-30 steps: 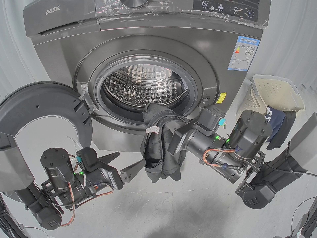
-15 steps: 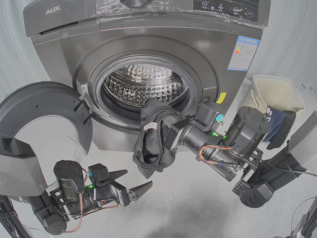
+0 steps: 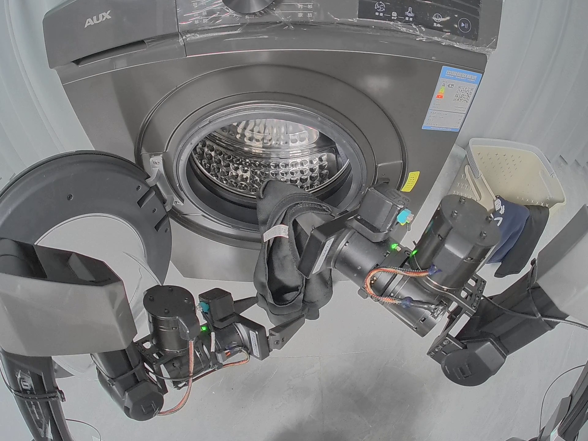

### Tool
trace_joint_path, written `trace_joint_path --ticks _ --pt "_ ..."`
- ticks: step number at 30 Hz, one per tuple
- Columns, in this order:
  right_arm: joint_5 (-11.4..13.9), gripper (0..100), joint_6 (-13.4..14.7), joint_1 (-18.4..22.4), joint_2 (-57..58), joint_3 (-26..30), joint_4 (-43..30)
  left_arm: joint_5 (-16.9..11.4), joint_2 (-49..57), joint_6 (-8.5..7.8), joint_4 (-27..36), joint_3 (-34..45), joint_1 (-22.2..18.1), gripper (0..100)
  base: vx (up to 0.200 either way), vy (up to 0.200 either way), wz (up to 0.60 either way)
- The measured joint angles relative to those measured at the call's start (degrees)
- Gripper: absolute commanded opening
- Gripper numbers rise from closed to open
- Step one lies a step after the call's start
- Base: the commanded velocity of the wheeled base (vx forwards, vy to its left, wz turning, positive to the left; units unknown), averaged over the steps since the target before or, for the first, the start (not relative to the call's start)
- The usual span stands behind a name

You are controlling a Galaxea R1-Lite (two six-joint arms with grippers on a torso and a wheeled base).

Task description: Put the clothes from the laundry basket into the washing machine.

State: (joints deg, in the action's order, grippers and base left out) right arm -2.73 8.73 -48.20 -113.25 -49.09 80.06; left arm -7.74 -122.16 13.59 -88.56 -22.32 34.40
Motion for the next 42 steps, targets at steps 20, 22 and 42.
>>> trace_joint_path --ticks 20,22,42 --pt "0.0 0 0.0 -0.3 0.0 0.5 0.2 6.7 -2.8 -0.02 -0.1 -8.2 -1.0 0 0.0 0.0 0.0" --pt "0.0 0 0.1 -0.3 0.0 0.6 0.2 6.7 -1.8 0.0 -0.1 -7.4 -1.0 0 0.0 0.0 0.0" --pt "0.6 0 -0.3 4.1 2.2 12.3 -0.2 3.1 17.7 1.71 0.0 3.1 -7.6 0 0.0 0.0 0.0"
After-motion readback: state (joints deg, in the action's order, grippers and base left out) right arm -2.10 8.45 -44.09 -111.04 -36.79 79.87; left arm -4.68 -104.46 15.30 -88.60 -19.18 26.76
